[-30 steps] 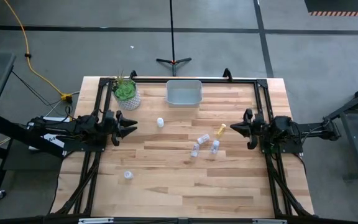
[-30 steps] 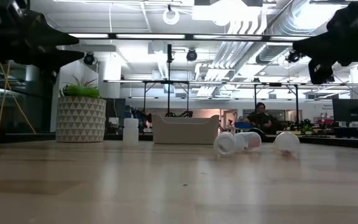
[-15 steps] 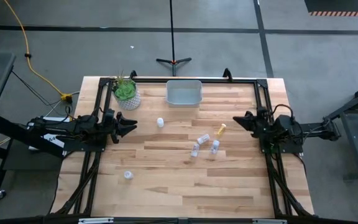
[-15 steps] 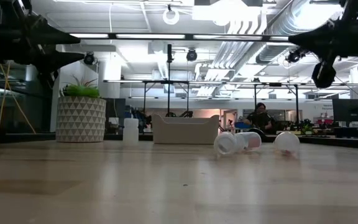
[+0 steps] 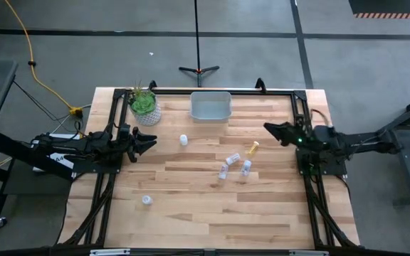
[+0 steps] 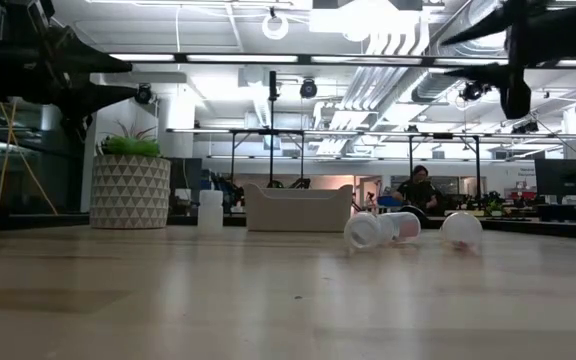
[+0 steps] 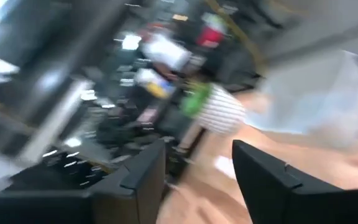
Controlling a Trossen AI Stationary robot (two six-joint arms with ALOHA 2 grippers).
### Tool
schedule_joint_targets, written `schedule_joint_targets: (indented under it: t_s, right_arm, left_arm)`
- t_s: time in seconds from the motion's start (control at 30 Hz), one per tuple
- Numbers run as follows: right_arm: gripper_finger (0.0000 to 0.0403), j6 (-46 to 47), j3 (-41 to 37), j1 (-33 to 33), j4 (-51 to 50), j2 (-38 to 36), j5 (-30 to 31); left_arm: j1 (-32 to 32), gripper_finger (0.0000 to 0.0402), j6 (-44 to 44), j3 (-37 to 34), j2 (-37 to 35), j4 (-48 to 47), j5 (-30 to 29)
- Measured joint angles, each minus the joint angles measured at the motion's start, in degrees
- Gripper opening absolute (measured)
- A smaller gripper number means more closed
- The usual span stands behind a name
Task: Pick and place pill bottles into a basket
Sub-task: Put the yellow pill bottle into the gray bin
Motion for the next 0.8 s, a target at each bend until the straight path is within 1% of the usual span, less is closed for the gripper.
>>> schedule_joint_targets:
  t_s: [0.17,0.27,0.33,0.43,0.53,0.6,0.7,0.8]
  right_arm:
    - [0.0175,8.84,10.14,0.00,-14.42,11.83,4.12]
    - [0.0163,11.49,16.30,-0.05,-21.53,18.40,5.60]
    - [0.0155,12.51,20.29,-0.60,-25.31,22.30,5.29]
    - [0.0143,14.89,25.77,-2.63,-30.40,27.94,1.60]
    - [0.0135,15.93,30.47,-5.04,-35.27,33.16,-4.54]
    - [0.0134,16.03,32.64,-6.44,-35.96,36.42,-8.06]
    - [0.0139,16.99,35.11,-8.31,-35.96,40.93,-12.81]
    - [0.0157,17.32,36.68,-10.83,-37.92,44.83,-17.85]
  left_arm:
    - [0.00,0.0198,0.00,0.00,0.00,0.00,0.02]
    - [0.00,0.0198,0.00,-0.01,0.00,0.00,0.04]
    - [0.00,0.0198,0.00,-0.01,0.00,0.00,0.04]
    - [0.00,0.0198,0.00,-0.02,0.00,0.00,0.06]
    - [0.00,0.0198,0.00,-0.02,0.00,0.00,0.06]
    - [0.00,0.0198,0.00,0.01,0.00,0.00,0.08]
    - [0.00,0.0198,0.00,0.00,0.00,0.00,0.08]
    - [0.00,0.0198,0.00,0.00,0.00,0.00,0.08]
